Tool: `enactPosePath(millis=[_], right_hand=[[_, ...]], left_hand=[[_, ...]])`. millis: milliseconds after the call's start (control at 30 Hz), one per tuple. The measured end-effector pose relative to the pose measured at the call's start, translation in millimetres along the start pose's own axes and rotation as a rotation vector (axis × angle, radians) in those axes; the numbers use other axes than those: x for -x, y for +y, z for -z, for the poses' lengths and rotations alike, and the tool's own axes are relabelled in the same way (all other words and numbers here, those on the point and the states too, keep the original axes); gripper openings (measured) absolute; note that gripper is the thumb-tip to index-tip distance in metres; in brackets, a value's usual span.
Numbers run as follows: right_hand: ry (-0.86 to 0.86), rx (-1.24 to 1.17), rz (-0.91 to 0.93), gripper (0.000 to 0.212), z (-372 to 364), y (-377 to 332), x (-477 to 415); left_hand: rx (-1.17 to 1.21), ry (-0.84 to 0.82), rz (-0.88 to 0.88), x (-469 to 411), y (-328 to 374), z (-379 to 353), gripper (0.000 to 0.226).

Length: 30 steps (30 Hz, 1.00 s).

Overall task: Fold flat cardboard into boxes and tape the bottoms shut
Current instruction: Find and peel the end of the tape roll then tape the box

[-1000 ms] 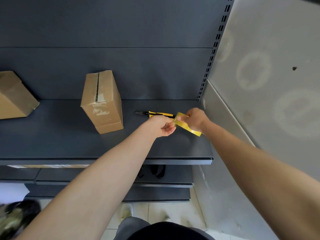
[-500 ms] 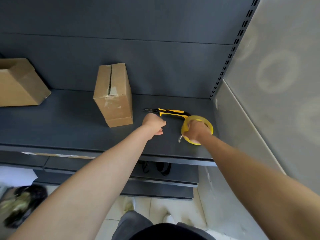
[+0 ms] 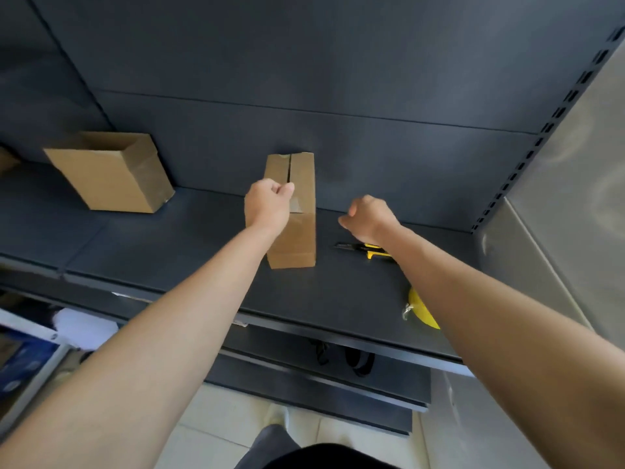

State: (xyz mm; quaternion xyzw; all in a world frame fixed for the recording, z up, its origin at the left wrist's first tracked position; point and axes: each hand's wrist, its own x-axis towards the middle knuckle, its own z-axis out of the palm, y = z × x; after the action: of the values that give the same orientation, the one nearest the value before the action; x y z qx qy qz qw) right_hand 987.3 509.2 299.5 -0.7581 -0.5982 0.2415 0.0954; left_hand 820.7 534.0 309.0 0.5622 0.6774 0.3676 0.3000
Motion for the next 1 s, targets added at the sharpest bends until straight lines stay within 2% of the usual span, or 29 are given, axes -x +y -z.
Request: enactPosePath(millis=[100,200,233,267,333,400,467,600,700,800,833,933,1000], right_hand=[[0.051,-0.057,0.116,0.026,4.1,-37.7,-15.5],[0.083,0.010,0.201,0.037,3.2,-64.0,-31.8],[0.079,0.027,0.210,0.040,1.5,-69.6,-38.7],[0.063,0.034,0.203,0.042,-0.9,-73.8,-46.0],[0.024,0.018,0.161,0.048,-6.0,-79.4,-59.2],[0.019,-0.006,0.134,0.055,-10.0,-83.0,-68.9],[0.043,-0.034,0.119,0.059,-10.0,-85.8,-76.5],[0.030,0.072,0.053,0.061,-5.0,-92.4,-86.8],[0.022,0.140,-0.053,0.059,0.6,-92.0,-89.1],[-0.095,-0.200,-0.148,0.055,1.8,-79.4,-87.5],[-0.133,-0.331,-0.178,0.051,0.0,-74.8,-85.2],[-0.238,-0.475,-0.261,0.042,-3.3,-66.1,-76.2],[-0.367,-0.500,-0.314,0.050,-2.6,-61.2,-70.8]], left_hand=[[-0.117,0.005,0.116,-14.2,-15.5,17.3,0.032],[-0.172,-0.086,0.269,-19.1,-22.4,21.3,0.071],[-0.135,-0.139,0.303,-19.5,-23.8,20.2,0.078],[-0.066,-0.184,0.325,-19.8,-25.5,18.9,0.077],[0.047,-0.263,0.326,-24.1,-28.0,18.7,0.061],[0.071,-0.322,0.304,-30.8,-30.4,25.5,0.043],[0.073,-0.344,0.295,-38.7,-32.8,36.2,0.033],[0.071,-0.308,0.308,-50.3,-40.1,55.4,0.020],[0.057,-0.194,0.286,-55.3,-41.3,59.4,0.030],[-0.041,-0.012,0.323,-58.7,-40.9,59.1,0.049],[-0.051,0.023,0.356,-58.3,-41.2,58.5,0.049],[-0.027,0.068,0.390,-58.4,-46.3,55.2,0.033],[0.005,0.076,0.383,-61.1,-50.3,53.0,0.029]])
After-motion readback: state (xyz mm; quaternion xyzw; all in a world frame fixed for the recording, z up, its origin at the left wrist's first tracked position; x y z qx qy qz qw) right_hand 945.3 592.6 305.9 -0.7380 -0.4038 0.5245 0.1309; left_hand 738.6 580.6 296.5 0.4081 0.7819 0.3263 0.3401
